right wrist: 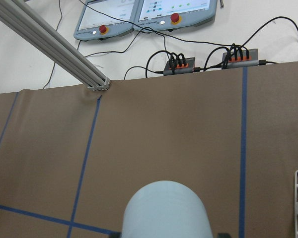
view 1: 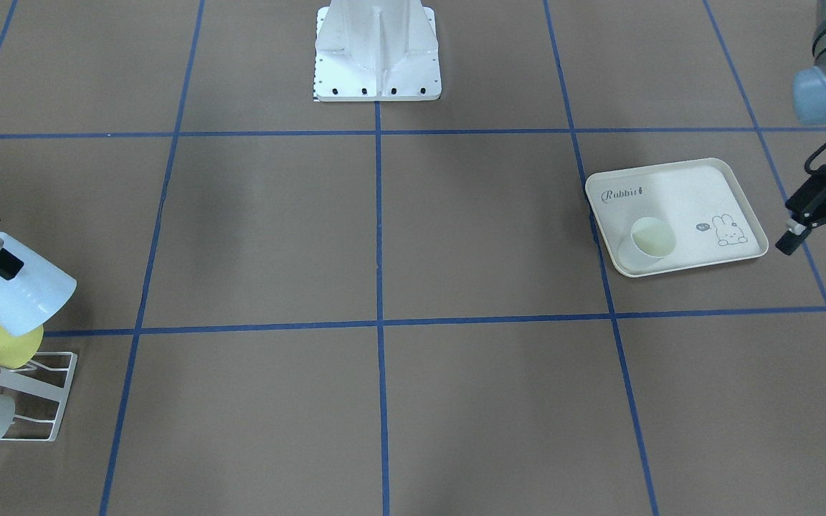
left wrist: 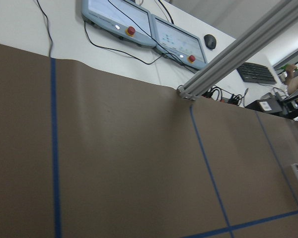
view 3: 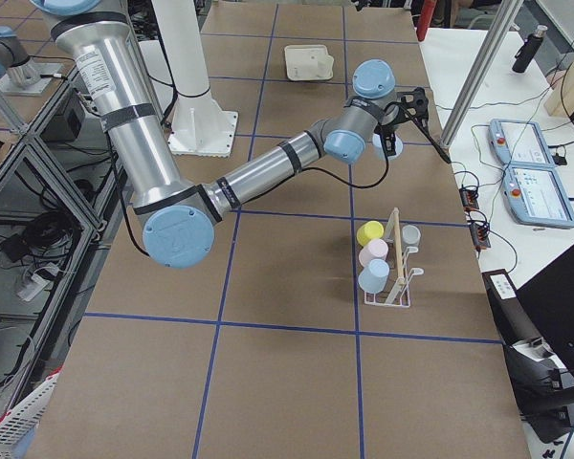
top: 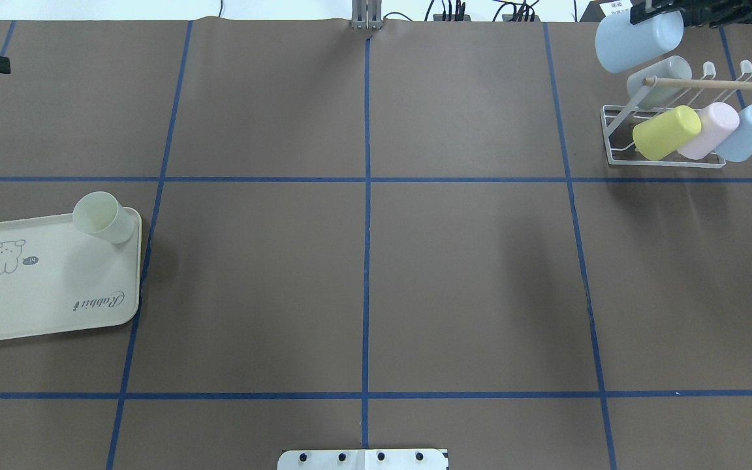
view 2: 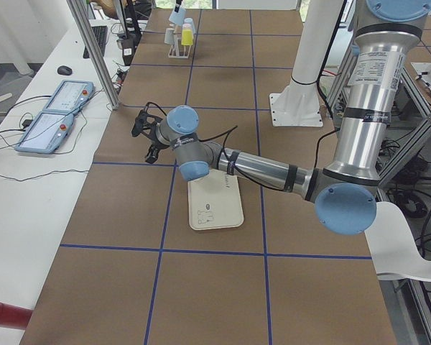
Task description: Transfer IKEA cup to right arm and place on rack
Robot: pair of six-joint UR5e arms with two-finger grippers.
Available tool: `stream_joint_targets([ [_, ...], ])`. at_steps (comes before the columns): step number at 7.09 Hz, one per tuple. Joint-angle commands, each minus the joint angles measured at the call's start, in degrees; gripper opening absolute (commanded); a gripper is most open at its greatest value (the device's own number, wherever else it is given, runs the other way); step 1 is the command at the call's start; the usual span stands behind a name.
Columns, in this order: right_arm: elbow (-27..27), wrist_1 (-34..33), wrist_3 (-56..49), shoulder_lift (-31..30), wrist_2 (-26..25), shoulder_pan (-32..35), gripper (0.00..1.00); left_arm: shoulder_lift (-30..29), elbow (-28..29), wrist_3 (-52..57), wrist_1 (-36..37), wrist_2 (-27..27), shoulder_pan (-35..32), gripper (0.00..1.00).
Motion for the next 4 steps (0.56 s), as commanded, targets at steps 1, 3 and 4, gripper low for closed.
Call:
stream_joint_targets([
  [1,-0.7,-16.2,-18.4,0.8,-0.4,3.1,0.22,4.3,-1.9,10.7,6.0,-0.2,-3.2,1.0],
  [3,-7.6,-27.8,-31.3,6.7,-0.2,6.7,0.22,8.0,-3.9,11.0,6.2,-0.2,-3.2,1.0],
  [4,-13.9,-28.1,-32.9,9.5,-0.2,7.2,0.22,9.7,-5.3,11.0,6.1,-0.2,-3.1,1.0],
])
